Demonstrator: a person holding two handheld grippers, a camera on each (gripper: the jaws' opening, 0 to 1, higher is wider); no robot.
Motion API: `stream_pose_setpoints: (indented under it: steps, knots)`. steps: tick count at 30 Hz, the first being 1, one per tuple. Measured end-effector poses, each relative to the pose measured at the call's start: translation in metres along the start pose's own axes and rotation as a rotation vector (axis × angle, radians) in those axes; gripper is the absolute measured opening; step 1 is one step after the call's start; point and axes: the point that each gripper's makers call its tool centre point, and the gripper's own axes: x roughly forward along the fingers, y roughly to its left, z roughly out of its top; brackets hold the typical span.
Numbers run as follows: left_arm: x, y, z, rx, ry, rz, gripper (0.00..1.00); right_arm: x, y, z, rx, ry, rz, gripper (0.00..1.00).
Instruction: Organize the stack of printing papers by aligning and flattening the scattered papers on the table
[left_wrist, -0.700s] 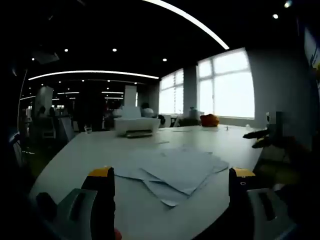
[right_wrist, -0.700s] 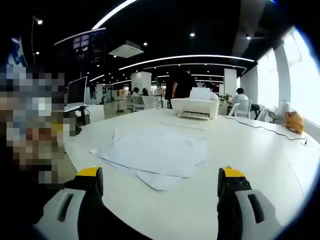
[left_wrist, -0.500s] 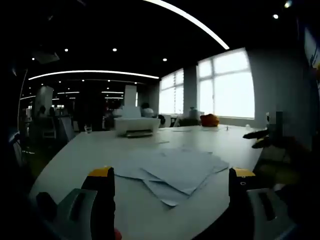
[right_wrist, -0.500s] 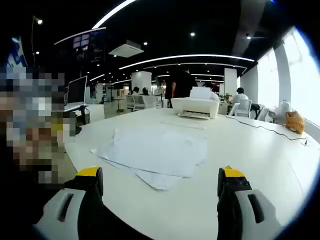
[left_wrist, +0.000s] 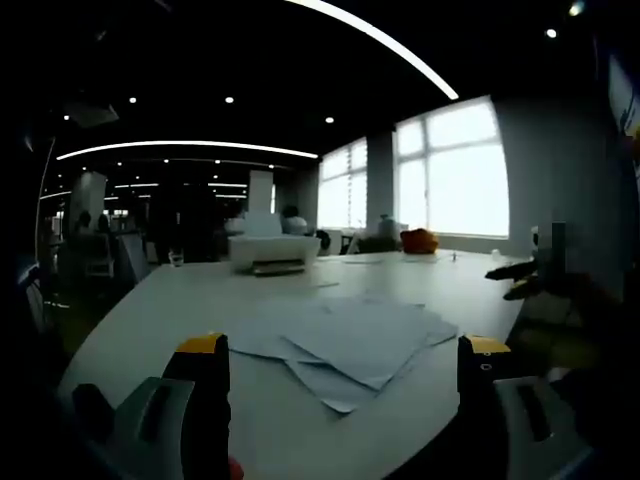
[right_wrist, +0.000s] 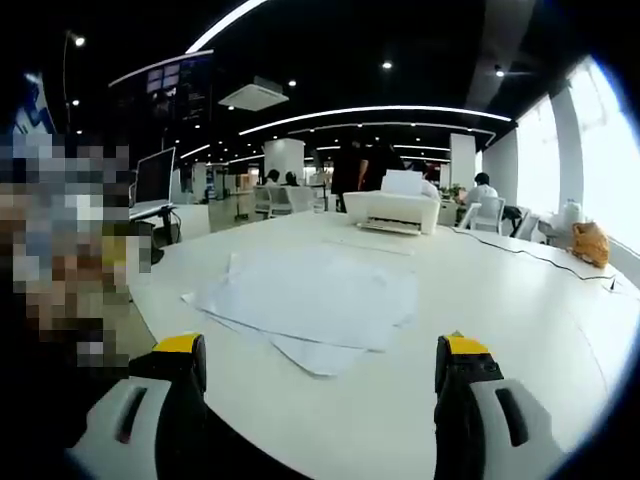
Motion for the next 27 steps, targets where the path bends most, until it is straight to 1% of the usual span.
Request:
stream_pose_setpoints:
  steps: [14, 21, 27]
  knots:
    - [0.0, 0.0, -0.002, -0.004, -0.003, -0.001, 0.97, 0.001, 0.002, 0.0, -0.001, 0.0, 0.003, 0.9]
    - [0.001, -0.001, 0.0, -0.004, -0.009, -0.004, 0.97, 0.006, 0.009, -0.001, -0.008, 0.005, 0.017, 0.9]
    - [0.003, -0.004, -0.002, -0.005, -0.003, -0.011, 0.97, 0.012, 0.014, 0.003, -0.016, 0.002, 0.032, 0.9]
